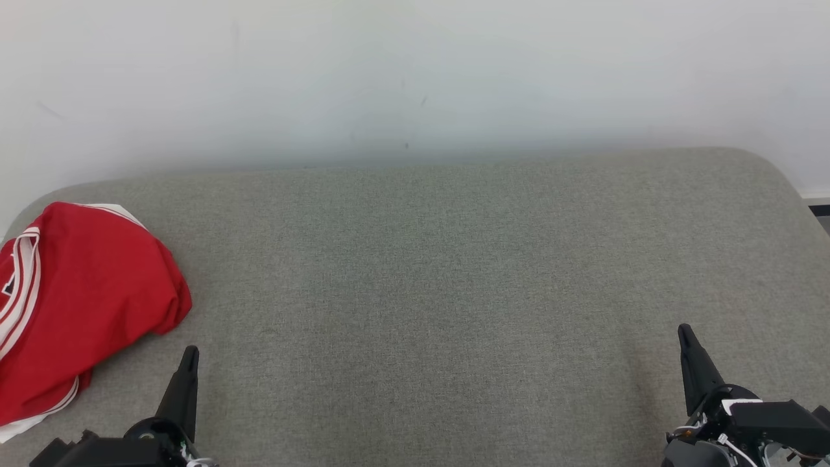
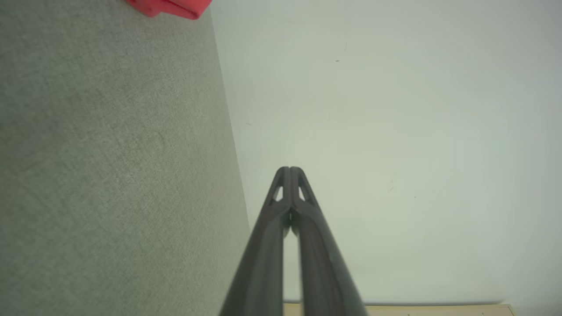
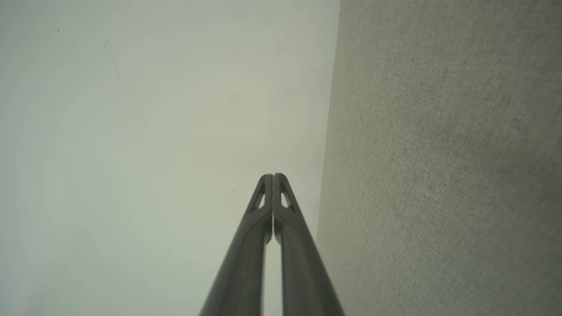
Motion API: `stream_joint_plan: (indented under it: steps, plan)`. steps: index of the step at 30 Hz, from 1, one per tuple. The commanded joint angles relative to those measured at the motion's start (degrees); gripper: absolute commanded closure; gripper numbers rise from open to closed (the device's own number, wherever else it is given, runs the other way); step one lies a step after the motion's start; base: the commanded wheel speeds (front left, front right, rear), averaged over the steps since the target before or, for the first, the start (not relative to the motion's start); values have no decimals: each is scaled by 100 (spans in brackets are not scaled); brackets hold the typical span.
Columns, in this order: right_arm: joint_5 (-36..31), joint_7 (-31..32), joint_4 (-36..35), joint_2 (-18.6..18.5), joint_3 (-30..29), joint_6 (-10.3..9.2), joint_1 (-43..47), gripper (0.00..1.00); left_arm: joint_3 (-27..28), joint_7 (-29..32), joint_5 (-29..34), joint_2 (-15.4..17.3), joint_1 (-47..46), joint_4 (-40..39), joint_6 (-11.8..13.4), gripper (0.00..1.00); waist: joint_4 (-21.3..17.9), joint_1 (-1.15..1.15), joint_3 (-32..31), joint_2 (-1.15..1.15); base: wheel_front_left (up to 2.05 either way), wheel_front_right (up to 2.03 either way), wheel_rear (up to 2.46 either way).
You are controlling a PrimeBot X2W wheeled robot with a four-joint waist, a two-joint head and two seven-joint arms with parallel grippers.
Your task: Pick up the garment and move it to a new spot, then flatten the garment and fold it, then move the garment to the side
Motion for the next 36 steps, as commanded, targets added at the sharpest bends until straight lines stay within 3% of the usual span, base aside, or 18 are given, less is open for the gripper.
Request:
stream_joint_plan:
  steps: [1,18,19,20,21,22,36]
  plan:
    - [16,11,-14,9,-1,-12,-16,100,12,20,-24,-2,-31,-14,6,100,0,0,0,0,0,0,0]
    - [15,11,-14,9,-1,-13,-16,100,12,19,-24,-2,-31,-14,7,100,0,0,0,0,0,0,0]
    - [0,0,0,0,0,0,0,0,0,0,0,0,0,0,0,0,0,0,0,0,0,0,0]
    - [-1,-4,20,2,2,0,8,0,-1,-3,2,-2,6,22,-2,0,0,0,0,0,0,0,0]
    - [-3,-9,53,5,9,0,29,100,-7,-7,4,-9,26,61,-1,100,0,0,0,0,0,0,0]
    - [-1,-8,120,10,9,0,85,0,-14,-4,2,-24,81,119,-1,0,0,0,0,0,0,0,0]
    - [-475,-389,169,-19,313,-1,152,0,-82,-386,686,-24,201,180,56,0,10,0,-49,0,0,0,0]
